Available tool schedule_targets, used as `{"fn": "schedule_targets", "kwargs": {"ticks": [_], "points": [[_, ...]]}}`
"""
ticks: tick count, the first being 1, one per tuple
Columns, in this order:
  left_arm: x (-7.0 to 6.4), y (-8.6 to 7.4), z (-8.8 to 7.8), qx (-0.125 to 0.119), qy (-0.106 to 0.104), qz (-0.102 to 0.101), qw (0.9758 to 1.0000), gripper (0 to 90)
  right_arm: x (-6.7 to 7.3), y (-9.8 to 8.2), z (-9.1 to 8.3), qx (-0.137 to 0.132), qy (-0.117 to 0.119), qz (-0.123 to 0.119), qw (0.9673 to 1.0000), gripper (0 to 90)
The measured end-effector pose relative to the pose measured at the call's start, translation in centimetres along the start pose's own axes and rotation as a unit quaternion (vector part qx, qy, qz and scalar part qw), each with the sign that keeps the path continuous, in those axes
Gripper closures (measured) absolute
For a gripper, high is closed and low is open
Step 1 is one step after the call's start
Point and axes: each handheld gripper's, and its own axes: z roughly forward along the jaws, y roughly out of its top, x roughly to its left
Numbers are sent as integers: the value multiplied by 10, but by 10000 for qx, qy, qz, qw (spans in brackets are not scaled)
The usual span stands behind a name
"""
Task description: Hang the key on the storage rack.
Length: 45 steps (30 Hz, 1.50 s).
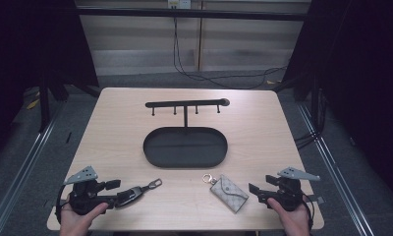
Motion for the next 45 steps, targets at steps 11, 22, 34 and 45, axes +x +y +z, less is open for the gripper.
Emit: {"fn": "schedule_targets", "kwargs": {"ticks": [11,22,34,45], "points": [[-3,4,3,152,200,139,9996,417,0,0,0,-3,9,7,10000,208],[-15,23,15,775,331,606,9946,445,1,0,1,14,14,-37,10000,207],[-13,43,36,1352,240,786,9874,395,2,0,1,38,48,-48,10000,209],[-17,60,57,1775,168,1055,9783,417,2,0,2,88,53,-47,9999,210]]}}
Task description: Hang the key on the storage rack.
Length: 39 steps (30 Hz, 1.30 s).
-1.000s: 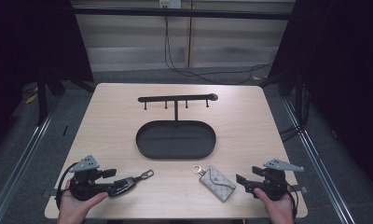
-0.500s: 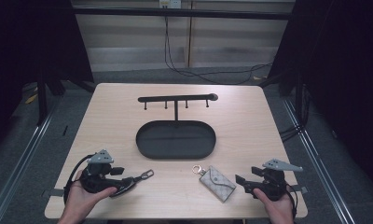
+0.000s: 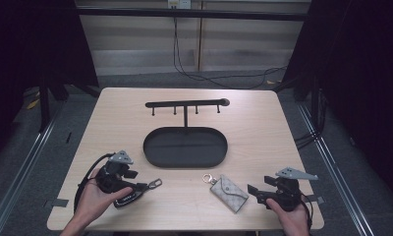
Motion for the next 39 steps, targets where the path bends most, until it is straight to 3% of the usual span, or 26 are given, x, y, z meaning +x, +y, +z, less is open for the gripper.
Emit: {"fn": "schedule_targets", "kwargs": {"ticks": [4,10,17,18,20,22,30,35,39], "points": [[3,2,12,262,84,22,9996,404,0,0,0,11,6,0,10000,209],[0,12,17,551,128,168,9983,422,0,0,1,18,32,-16,10000,210],[-5,27,26,956,96,370,9947,504,1,0,0,-26,37,-24,10000,210],[-5,29,29,1109,136,468,9926,503,1,0,0,-18,47,-21,10000,210],[-6,31,33,1197,92,514,9914,520,1,0,0,-11,49,-34,10000,209],[-6,34,37,1370,156,630,9884,519,1,0,1,-5,56,-32,10000,209],[-7,42,48,1708,112,807,9819,575,1,0,1,11,58,-26,10000,209],[-5,41,58,1891,218,879,9778,585,1,0,1,19,74,-48,10000,209],[-4,42,62,1940,239,846,9771,608,1,0,2,14,71,-43,10000,209]]}}
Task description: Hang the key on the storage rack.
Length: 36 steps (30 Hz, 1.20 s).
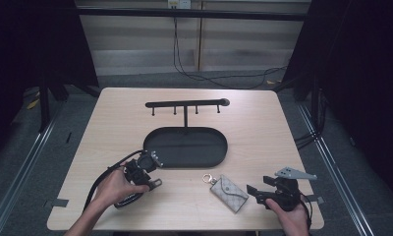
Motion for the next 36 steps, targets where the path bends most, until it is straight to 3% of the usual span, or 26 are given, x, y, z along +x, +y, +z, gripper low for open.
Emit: {"fn": "schedule_targets", "kwargs": {"ticks": [13,16,18,22,26,33,36], "points": [[-4,7,7,233,31,14,9997,635,0,0,0,-14,7,-13,10000,208],[-2,11,7,439,42,2,9990,647,1,0,0,-6,7,-29,10000,208],[-2,14,8,518,62,-153,9985,671,1,0,-1,-15,5,-33,10000,208],[-1,16,8,550,66,-213,9982,695,1,0,-1,-25,14,-48,10000,208],[-2,20,8,751,132,-256,9968,703,1,0,-1,-10,13,-34,10000,209],[0,22,8,798,75,-343,9962,706,0,0,-1,-14,12,-20,10000,209],[4,22,8,786,-46,-400,9961,707,0,0,0,-6,5,-34,10000,210]]}}
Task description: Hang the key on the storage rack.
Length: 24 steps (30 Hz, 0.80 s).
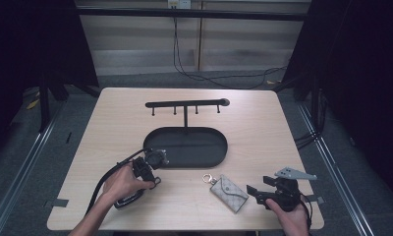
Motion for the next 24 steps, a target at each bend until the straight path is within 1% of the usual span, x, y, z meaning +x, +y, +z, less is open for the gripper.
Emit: {"fn": "schedule_targets", "kwargs": {"ticks": [4,7,8,12,13,16,17,20,21,23,24], "points": [[5,-2,0,-41,-74,-72,9999,707,0,0,-1,-4,1,24,10000,209],[7,-4,-1,-129,-103,-242,9996,707,0,0,0,-4,1,20,10000,209],[8,-4,-2,-132,-108,-262,9995,707,0,0,0,-7,0,5,10000,209],[11,-7,-9,-222,-168,-274,9992,707,0,0,0,-3,-3,28,10000,209],[11,-9,-11,-261,-138,-316,9991,707,0,0,0,2,-1,28,10000,209],[14,-12,-18,-316,-146,-347,9988,707,0,0,0,-3,-5,38,10000,209],[15,-13,-21,-356,-112,-356,9987,707,0,0,0,-8,-11,31,10000,209],[18,-17,-30,-481,-137,-369,9981,708,0,0,0,1,-11,39,10000,209],[20,-18,-32,-497,-164,-335,9981,708,0,0,0,-4,-4,35,10000,209],[21,-19,-36,-503,-112,-392,9979,708,0,0,0,-3,-11,35,10000,209],[22,-20,-38,-544,-124,-371,9978,708,0,0,0,-7,-12,34,10000,209]]}}
